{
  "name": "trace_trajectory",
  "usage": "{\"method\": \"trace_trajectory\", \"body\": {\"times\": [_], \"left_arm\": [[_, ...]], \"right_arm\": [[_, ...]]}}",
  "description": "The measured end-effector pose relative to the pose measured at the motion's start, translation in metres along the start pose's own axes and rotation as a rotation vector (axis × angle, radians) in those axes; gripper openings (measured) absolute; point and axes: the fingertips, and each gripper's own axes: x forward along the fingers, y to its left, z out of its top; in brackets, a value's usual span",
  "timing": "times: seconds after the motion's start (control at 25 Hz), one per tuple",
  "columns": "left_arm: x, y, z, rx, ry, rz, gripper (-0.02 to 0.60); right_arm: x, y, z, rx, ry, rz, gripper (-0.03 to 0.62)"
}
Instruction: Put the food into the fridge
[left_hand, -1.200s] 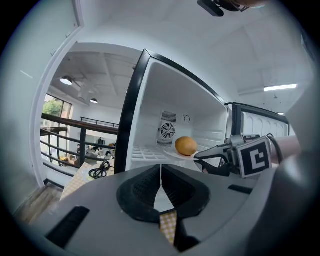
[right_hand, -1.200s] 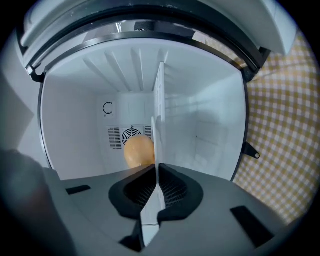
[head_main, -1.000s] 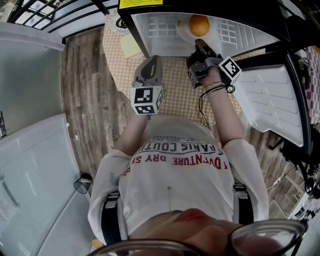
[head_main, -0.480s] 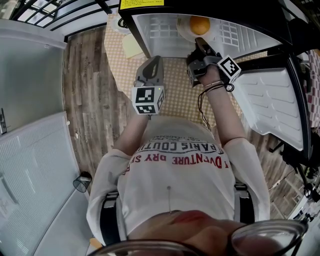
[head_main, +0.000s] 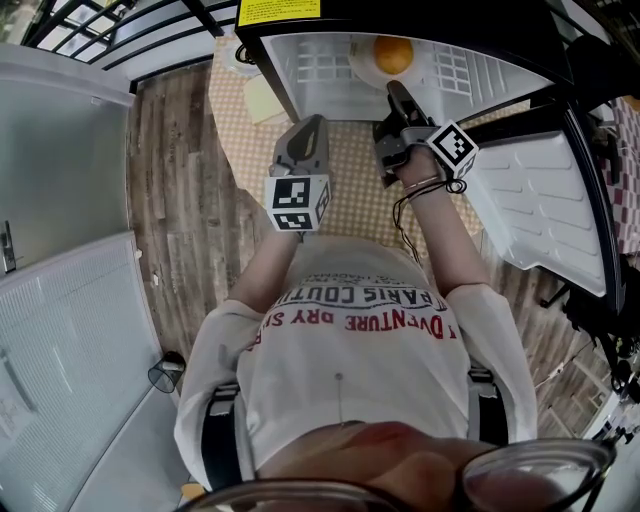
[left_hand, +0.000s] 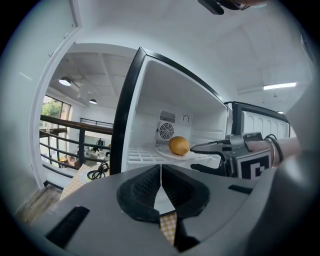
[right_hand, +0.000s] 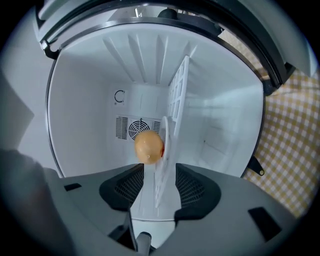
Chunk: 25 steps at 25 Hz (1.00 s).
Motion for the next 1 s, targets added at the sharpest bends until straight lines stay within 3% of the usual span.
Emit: {"method": "trace_trajectory", "body": {"times": [0.08, 0.16, 0.24, 0.32, 0.56, 0.88, 1.0], "left_arm": [[0.0, -0.003, 0.003, 0.002, -0.008, -0.007, 0.028], [0.001, -0.006, 0.007, 0.004, -0.017, -0.015, 0.028], [0.002, -0.009, 0.011, 0.006, -0.026, -0.025, 0.028], [0.002, -0.014, 0.016, 0.012, -0.034, -0.039, 0.028], [0.001, -0.029, 0.025, 0.032, -0.047, -0.081, 0.028], [-0.005, -0.044, 0.041, 0.046, -0.082, -0.115, 0.028], [-0.005, -0.046, 0.039, 0.048, -0.077, -0.116, 0.028]], "right_arm": [[-0.009, 0.002, -0.005, -0.037, 0.027, 0.011, 0.192], [-0.017, 0.002, -0.013, -0.141, 0.081, 0.01, 0.18], [-0.025, 0.001, -0.02, -0.309, 0.137, -0.019, 0.076], [-0.034, 0.002, -0.023, -0.445, 0.16, -0.057, 0.041], [-0.051, 0.014, -0.032, -0.684, 0.171, -0.043, 0.026], [-0.068, 0.031, -0.04, -1.192, 0.144, -0.035, 0.026], [-0.073, 0.029, -0.046, -1.296, 0.149, -0.036, 0.026]]}}
